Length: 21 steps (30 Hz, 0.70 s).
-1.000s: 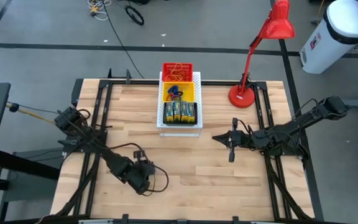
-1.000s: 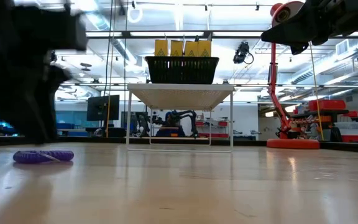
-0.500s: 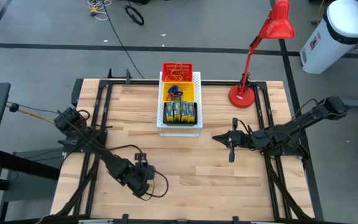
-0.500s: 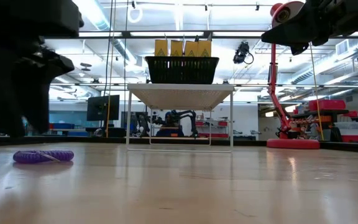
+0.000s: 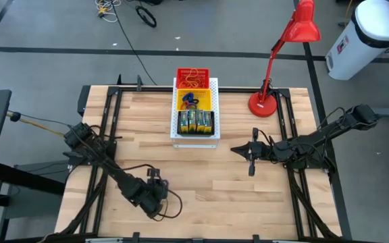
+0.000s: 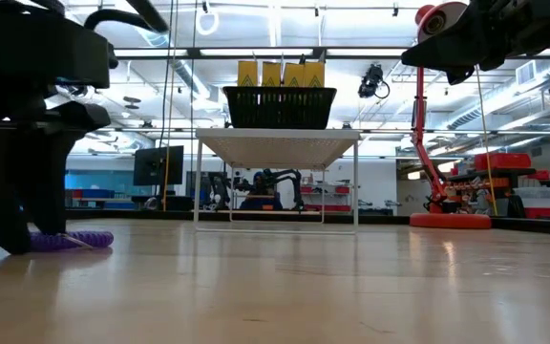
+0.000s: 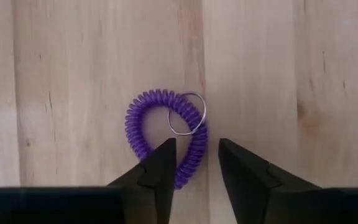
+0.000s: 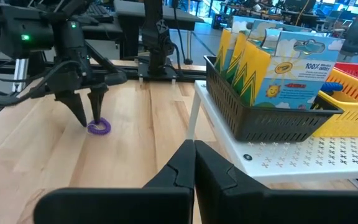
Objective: Pick & Place Office Desk Supplies
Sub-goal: Put the voilet spring keychain into the yellow bin on the shelf
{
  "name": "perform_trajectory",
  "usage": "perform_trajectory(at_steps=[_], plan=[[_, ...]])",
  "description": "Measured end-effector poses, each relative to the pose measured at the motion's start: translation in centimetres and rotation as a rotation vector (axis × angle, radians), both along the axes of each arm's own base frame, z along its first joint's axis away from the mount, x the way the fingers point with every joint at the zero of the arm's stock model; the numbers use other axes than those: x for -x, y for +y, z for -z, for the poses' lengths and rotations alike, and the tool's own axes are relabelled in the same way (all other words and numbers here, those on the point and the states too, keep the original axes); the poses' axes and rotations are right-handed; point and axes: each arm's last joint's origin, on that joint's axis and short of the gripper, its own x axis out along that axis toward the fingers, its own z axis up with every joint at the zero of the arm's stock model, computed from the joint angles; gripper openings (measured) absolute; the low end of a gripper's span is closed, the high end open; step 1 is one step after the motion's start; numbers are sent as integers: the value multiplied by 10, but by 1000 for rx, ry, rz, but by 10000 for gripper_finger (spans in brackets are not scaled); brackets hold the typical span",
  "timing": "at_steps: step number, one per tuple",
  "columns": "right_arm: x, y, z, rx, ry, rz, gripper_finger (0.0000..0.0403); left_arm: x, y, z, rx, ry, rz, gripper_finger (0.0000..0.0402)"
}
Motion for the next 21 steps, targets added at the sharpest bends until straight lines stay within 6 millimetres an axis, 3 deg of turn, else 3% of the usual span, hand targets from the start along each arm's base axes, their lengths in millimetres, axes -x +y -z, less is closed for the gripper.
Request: perform_trajectory(at_steps=[10,15,21], plan=[[0,0,0,-1,-1,-2,5,16,-1,-7,-78,28,34,12],[0,0,0,-1,-1,-5,5,29,5,-42,-126,-83,2,12],[0,0,0,-2,0,-9,5,47,29,-98,-166,-276,-41,10]])
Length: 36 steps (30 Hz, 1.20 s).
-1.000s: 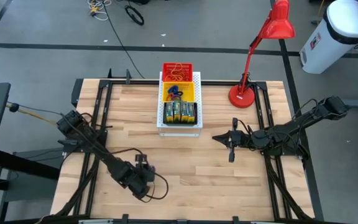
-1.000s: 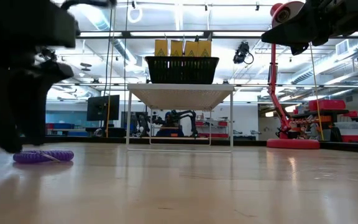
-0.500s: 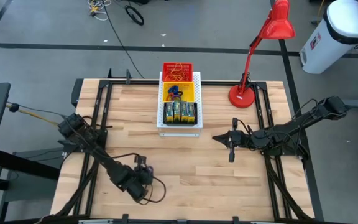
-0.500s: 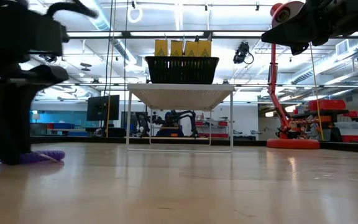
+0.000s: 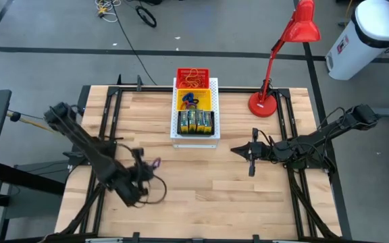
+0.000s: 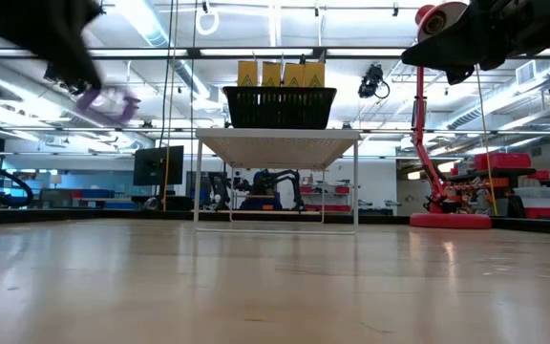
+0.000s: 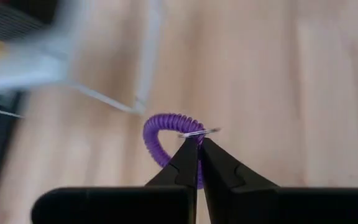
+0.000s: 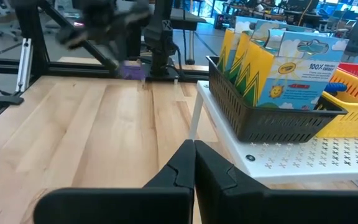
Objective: Pick & Place Office Desk Supplies
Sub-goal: Put the voilet spring keychain into the yellow bin on the shelf
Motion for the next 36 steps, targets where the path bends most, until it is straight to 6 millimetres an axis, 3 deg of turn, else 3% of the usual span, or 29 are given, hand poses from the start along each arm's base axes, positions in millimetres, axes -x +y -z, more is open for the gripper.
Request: perform_trajectory(at_steps=[5,11,15,20,24,29,36], plan=[[0,0,0,0,-2,0,5,19,35,-47,-113,-235,-87,11],[0,0,-1,-3,-8,0,5,29,95,-91,-165,-395,-268,11],[0,0,-2,12,-14,-1,5,16,135,-114,-133,-438,-298,10],[-1,0,-2,17,-19,-2,5,-9,186,-138,-33,-587,-127,10],[-1,0,-2,16,-18,-9,5,-25,228,-133,64,-624,-25,10],[-1,0,-2,32,-14,-27,5,-43,273,-108,152,-574,-22,10],[-1,0,-2,41,-13,-30,5,-56,312,-86,238,-582,-2,10]])
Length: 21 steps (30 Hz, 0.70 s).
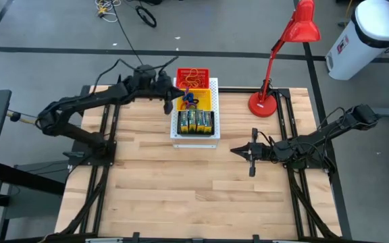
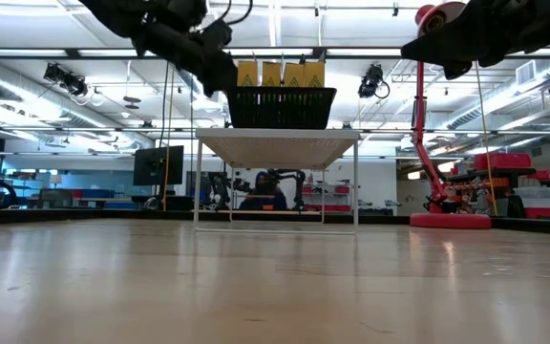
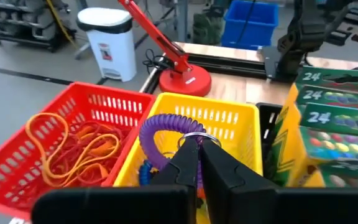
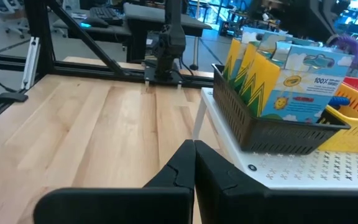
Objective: Pick & Place Office Desk Supplies
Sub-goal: Put the voilet spring keychain into the yellow bin on the shelf
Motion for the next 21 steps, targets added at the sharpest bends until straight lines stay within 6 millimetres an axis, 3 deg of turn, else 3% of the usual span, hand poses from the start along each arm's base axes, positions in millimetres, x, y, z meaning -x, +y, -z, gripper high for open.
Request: perform_trajectory(at_steps=[15,21], plan=[[0,0,0,13,2,-6,5,-19,15,27,72,18,88,18],[0,0,0,24,3,-7,5,-20,13,26,66,15,94,71]])
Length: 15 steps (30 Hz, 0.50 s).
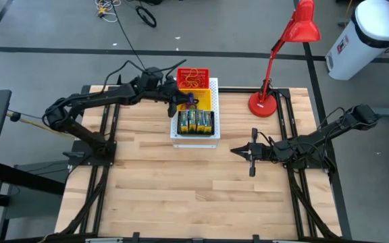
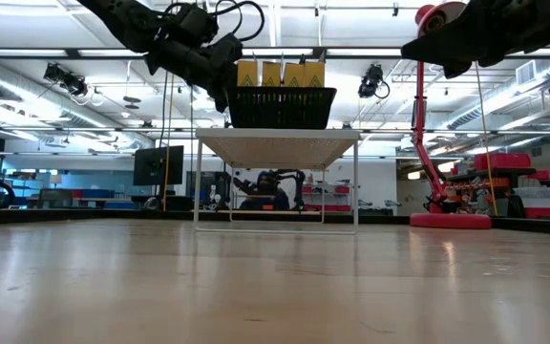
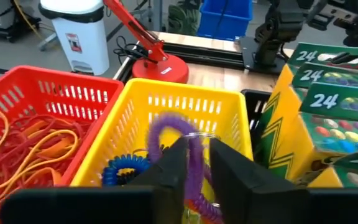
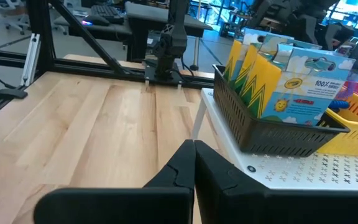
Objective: Pick & Place Office Desk Supplies
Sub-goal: Put the voilet spring keychain into the yellow bin on the shelf, then return to Home Position
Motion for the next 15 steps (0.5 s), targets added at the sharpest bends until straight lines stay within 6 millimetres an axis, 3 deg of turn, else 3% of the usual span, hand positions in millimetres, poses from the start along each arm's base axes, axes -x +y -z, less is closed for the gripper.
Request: perform_trajectory(at_steps=[8,15], plan=[[0,0,0,-11,-1,2,5,8,-5,-13,-86,-18,25,145],[0,0,0,-8,0,3,5,28,-24,-33,-73,-39,179,110]])
